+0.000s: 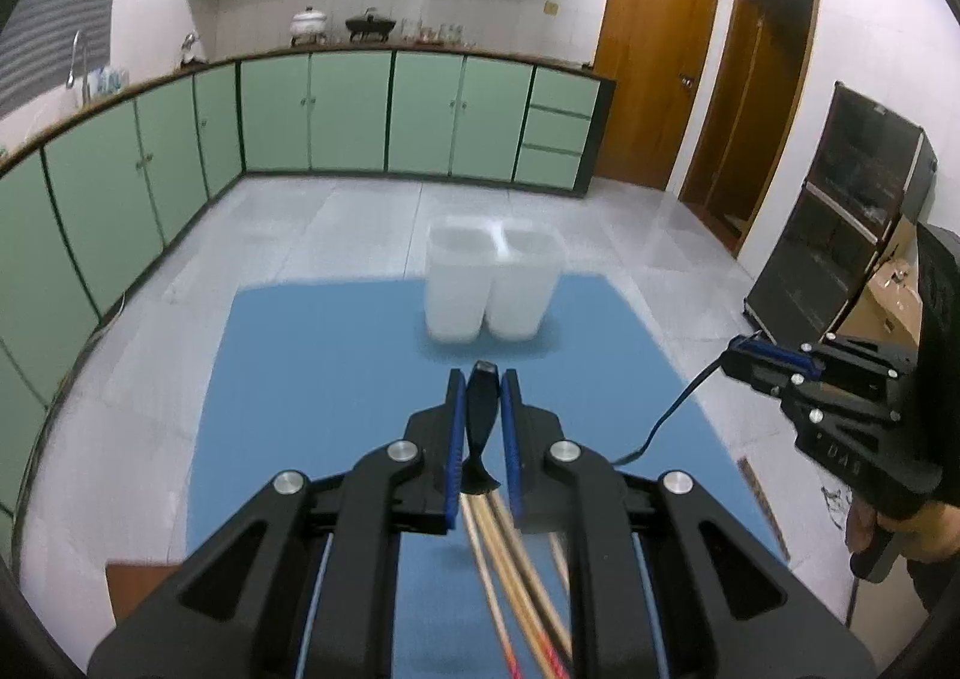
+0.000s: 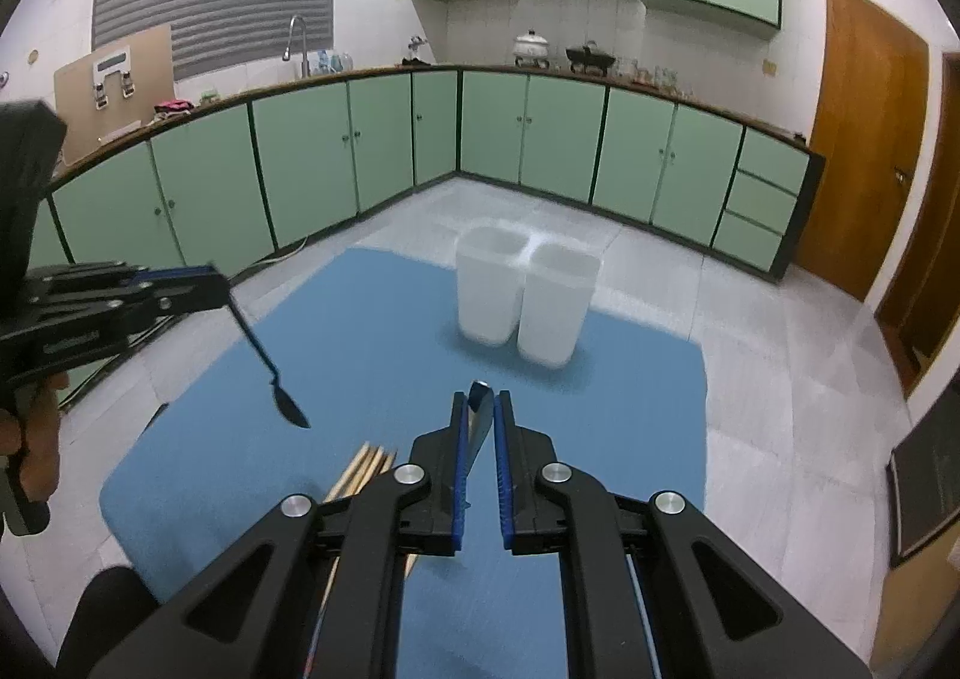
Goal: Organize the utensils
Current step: 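Drop the black spoon into the white holder while the right tool drops the silver spoon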
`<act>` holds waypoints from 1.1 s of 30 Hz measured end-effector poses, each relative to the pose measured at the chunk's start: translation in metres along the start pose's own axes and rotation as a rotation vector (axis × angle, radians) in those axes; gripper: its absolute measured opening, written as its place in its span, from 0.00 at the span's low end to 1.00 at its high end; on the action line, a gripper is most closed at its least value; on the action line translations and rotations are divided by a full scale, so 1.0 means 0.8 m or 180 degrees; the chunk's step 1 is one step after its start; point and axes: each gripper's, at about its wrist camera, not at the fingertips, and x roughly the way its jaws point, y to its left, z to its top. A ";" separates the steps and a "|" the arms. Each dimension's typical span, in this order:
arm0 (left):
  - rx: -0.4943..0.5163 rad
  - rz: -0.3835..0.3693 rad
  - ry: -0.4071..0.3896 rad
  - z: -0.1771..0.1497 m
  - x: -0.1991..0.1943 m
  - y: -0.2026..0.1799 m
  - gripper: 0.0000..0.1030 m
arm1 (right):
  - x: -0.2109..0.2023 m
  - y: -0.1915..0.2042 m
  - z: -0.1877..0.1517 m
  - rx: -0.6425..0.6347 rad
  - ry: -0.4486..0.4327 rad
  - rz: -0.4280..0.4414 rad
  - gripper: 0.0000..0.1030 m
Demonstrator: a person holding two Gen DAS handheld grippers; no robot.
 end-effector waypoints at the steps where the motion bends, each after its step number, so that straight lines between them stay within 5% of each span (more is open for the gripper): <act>1: 0.0010 -0.0001 -0.0027 0.011 0.005 -0.001 0.10 | 0.003 -0.003 0.013 -0.0019 -0.0022 -0.0016 0.08; 14: 0.0056 0.0010 -0.0422 0.178 0.110 -0.013 0.10 | 0.115 -0.077 0.175 0.0037 -0.0151 -0.0327 0.07; 23: 0.0066 0.0149 -0.0022 0.153 0.240 -0.002 0.11 | 0.236 -0.091 0.153 -0.0021 0.0197 -0.0345 0.06; 27: 0.0046 0.0127 -0.0033 0.143 0.232 0.008 0.14 | 0.209 -0.098 0.143 0.0128 0.0045 -0.0234 0.10; 33: 0.0139 0.0169 -0.0277 0.139 0.152 0.004 0.37 | 0.116 -0.087 0.114 0.0189 -0.0226 -0.0125 0.10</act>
